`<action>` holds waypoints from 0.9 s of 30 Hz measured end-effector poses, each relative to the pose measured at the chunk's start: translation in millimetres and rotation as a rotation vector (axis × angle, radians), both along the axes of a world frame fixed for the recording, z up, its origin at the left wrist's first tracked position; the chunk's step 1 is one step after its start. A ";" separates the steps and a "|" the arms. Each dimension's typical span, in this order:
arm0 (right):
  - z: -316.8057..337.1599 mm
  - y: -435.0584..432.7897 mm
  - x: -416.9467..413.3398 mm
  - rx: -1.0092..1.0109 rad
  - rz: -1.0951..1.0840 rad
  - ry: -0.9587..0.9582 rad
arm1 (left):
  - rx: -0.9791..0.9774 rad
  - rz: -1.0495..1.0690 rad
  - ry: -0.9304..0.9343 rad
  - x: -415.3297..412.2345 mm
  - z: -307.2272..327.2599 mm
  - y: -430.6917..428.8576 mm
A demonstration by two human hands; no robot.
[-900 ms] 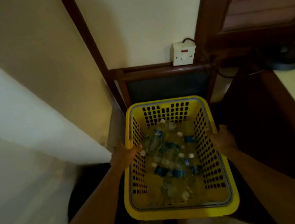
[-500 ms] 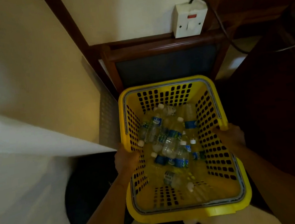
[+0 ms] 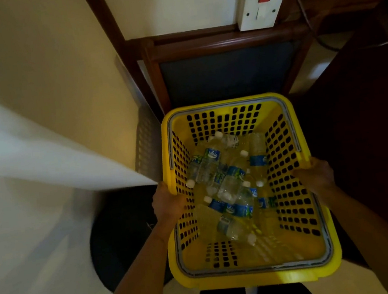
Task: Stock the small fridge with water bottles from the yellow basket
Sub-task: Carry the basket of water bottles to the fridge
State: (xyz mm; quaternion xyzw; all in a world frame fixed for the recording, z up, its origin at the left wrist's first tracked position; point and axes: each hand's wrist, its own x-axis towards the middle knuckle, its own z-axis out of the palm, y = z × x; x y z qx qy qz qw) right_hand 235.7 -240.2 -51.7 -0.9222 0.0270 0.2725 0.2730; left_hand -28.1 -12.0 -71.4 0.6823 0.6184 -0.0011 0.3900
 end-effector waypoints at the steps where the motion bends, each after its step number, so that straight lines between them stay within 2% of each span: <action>1: 0.6 -5.9 -6.4 0.000 -0.005 -0.006 | 0.006 0.002 0.001 -7.5 -0.9 -5.2; 10: 19.4 -67.0 -65.9 0.088 0.032 0.029 | 0.019 0.076 0.000 -86.6 17.0 -77.5; 19: 55.6 -159.1 -125.3 0.198 0.166 0.059 | 0.134 0.261 -0.006 -184.7 50.1 -209.7; 27: 52.8 -233.3 -184.8 0.207 0.223 0.122 | 0.070 0.375 -0.046 -262.6 50.9 -314.4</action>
